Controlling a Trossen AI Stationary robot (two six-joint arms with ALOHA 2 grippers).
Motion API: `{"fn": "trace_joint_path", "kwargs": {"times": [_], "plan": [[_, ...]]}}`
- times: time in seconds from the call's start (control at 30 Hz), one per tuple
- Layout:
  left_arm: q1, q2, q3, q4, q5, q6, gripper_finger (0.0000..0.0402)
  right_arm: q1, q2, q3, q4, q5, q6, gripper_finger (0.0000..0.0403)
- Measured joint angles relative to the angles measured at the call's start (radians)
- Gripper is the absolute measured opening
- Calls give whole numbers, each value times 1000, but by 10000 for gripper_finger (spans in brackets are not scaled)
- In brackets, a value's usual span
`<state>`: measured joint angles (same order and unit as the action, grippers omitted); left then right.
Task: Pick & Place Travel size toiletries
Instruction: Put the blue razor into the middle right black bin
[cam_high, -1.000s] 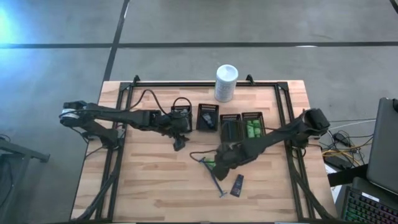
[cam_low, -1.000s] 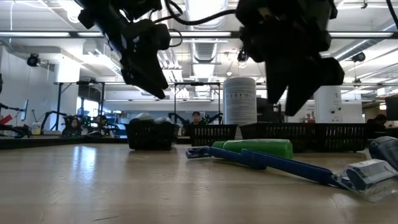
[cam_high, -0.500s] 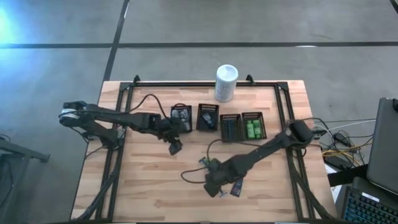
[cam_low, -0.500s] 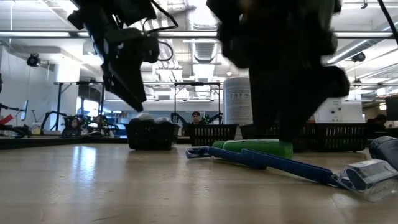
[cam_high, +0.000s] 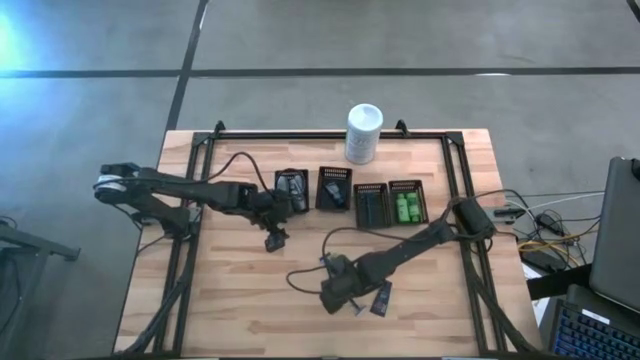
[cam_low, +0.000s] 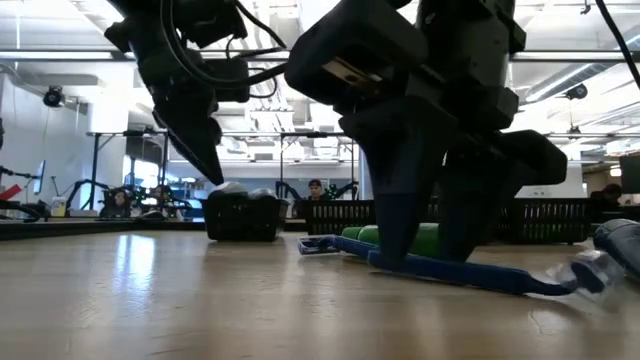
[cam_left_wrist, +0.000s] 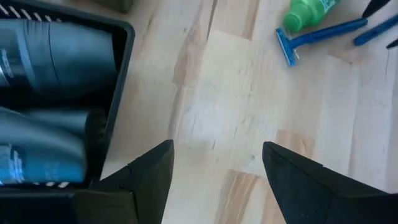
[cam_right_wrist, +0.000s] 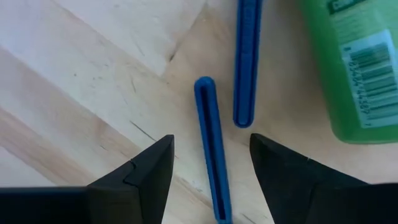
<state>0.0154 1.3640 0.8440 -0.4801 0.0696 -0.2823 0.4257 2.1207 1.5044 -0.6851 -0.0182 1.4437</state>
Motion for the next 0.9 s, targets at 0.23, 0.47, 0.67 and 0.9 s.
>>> {"fn": "trace_joint_path", "kwargs": {"times": [0.23,0.47,0.67,0.9], "plan": [[0,-8,0,0,0,127,250,2,11,3,-13,-1,-45,174],[0,-9,0,0,-1,190,250,2,35,3,-29,-9,-202,112],[0,-9,0,-1,-1,202,250,1,28,5,-49,-87,-263,29],[0,-11,0,1,-2,202,250,16,2,0,-23,-237,-273,18]]}}
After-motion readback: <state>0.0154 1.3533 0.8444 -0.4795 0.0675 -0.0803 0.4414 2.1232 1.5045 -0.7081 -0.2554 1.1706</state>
